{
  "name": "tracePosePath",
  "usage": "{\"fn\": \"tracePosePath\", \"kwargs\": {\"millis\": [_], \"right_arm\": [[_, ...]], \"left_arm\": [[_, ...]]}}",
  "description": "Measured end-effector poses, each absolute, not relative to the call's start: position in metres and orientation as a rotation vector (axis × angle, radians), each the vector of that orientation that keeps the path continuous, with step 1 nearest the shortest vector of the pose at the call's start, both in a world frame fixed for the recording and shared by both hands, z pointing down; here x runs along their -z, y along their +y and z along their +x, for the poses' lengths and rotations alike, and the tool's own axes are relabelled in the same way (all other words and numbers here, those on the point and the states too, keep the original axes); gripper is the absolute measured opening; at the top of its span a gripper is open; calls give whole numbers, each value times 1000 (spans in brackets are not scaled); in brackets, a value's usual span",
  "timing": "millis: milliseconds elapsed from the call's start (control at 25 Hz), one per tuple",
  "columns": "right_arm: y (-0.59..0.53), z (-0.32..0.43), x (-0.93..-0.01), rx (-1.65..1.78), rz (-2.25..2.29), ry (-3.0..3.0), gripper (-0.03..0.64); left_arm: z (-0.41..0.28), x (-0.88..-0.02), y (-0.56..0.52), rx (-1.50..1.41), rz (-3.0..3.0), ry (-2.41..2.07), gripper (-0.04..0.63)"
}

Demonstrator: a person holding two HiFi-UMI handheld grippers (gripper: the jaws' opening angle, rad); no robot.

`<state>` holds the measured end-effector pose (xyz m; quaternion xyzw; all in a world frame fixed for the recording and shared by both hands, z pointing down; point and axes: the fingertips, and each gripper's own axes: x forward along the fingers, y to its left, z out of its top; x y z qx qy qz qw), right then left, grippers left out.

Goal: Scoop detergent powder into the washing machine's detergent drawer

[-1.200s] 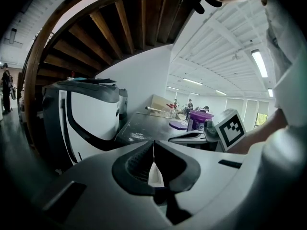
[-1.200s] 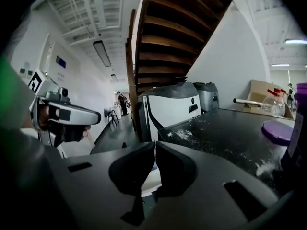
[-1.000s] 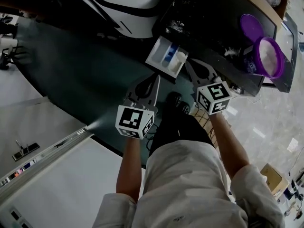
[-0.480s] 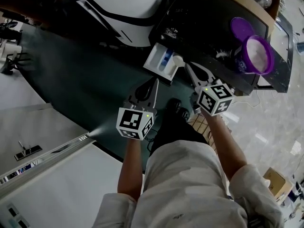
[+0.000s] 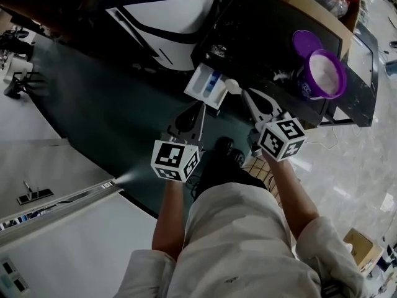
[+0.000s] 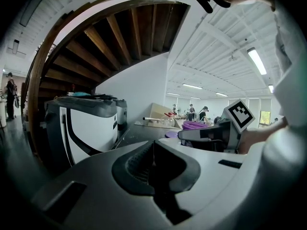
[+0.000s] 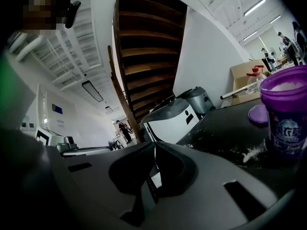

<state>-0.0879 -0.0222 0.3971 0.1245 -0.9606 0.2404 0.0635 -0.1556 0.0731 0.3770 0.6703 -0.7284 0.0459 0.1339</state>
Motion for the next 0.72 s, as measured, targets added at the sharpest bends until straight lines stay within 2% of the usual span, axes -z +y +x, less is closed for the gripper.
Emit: {"fn": "tracePosePath", "kwargs": {"millis": [720], "right_arm": [[-25,-63,-361,-602,326,-2977,11]], "left_arm": [[-136,-357,67,-87,1946,-2144,20]]}}
